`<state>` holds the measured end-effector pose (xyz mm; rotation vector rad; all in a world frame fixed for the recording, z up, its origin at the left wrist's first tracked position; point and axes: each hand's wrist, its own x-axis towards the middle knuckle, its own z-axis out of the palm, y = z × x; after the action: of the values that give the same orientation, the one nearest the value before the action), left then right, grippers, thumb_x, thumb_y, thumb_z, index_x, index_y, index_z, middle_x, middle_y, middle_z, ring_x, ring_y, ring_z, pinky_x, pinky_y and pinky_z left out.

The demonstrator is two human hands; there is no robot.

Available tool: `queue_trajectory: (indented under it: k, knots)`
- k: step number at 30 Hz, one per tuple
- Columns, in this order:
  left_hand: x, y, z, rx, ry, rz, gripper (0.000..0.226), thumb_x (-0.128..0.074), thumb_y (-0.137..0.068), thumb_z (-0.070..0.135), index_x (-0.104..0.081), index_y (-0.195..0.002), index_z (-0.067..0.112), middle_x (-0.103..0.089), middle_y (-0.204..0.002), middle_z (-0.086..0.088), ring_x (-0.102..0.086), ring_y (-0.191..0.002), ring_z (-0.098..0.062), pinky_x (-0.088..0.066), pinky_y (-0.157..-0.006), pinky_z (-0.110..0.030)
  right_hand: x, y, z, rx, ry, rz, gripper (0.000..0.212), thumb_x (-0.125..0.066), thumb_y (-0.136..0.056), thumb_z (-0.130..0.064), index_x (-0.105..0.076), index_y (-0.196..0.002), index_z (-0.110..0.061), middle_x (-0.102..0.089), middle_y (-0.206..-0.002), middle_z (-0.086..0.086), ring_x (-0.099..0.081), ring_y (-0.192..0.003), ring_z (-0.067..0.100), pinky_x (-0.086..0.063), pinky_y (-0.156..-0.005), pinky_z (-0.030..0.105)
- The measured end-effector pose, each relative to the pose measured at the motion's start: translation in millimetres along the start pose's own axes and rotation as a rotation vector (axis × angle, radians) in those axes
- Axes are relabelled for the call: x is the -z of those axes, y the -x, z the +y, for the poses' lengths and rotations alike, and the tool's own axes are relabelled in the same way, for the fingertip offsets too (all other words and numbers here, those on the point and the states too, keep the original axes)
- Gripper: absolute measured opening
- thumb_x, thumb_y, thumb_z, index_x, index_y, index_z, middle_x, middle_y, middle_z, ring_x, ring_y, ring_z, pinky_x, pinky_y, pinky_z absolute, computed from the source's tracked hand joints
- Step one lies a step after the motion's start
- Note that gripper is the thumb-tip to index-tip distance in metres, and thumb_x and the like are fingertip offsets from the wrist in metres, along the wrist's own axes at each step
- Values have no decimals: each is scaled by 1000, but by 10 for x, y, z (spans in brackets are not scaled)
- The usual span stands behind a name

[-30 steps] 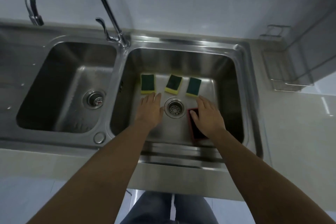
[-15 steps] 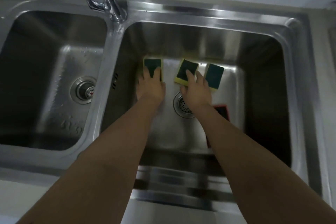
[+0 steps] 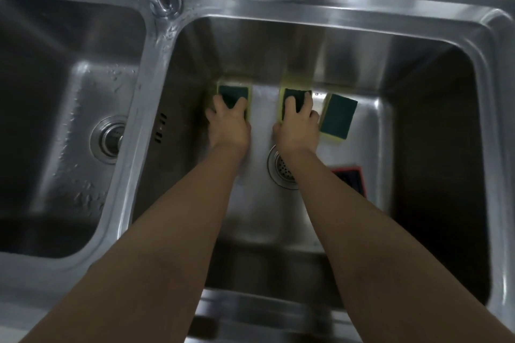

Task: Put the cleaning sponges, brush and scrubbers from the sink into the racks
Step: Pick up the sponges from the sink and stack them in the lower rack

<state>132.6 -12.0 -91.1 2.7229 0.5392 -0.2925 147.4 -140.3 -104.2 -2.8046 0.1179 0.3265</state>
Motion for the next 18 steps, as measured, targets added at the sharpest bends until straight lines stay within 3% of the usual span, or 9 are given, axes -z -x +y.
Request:
queue_trajectory:
  k: [7, 14, 18]
  knots:
    - [23, 231, 118, -23, -9, -31, 45, -54, -95, 27, -44, -138, 32, -24, -149, -20, -42, -117, -45, -46, -93, -47, 326, 267, 334, 88, -11, 79, 41, -60, -85, -18, -49, -124, -10, -32, -153, 18, -46, -122, 42, -42, -99, 48]
    - [389, 814, 663, -158, 54, 30, 47, -55, -93, 24, -48, -139, 32, -30, -146, -20, -45, -108, -42, -47, -90, -45, 961, 701, 747, 134, -15, 169, 45, -60, -82, -20, -56, -124, -9, -42, -146, 21, -51, -117, 42, -43, -100, 46]
    - [642, 1158, 990, -230, 119, 44, 49, -56, -93, 22, -48, -140, 34, -27, -150, -18, -44, -111, -40, -47, -91, -44, 1489, 983, 956, 161, -9, 225, 45, -60, -86, -23, -55, -128, -11, -41, -147, 19, -47, -126, 39, -39, -108, 44]
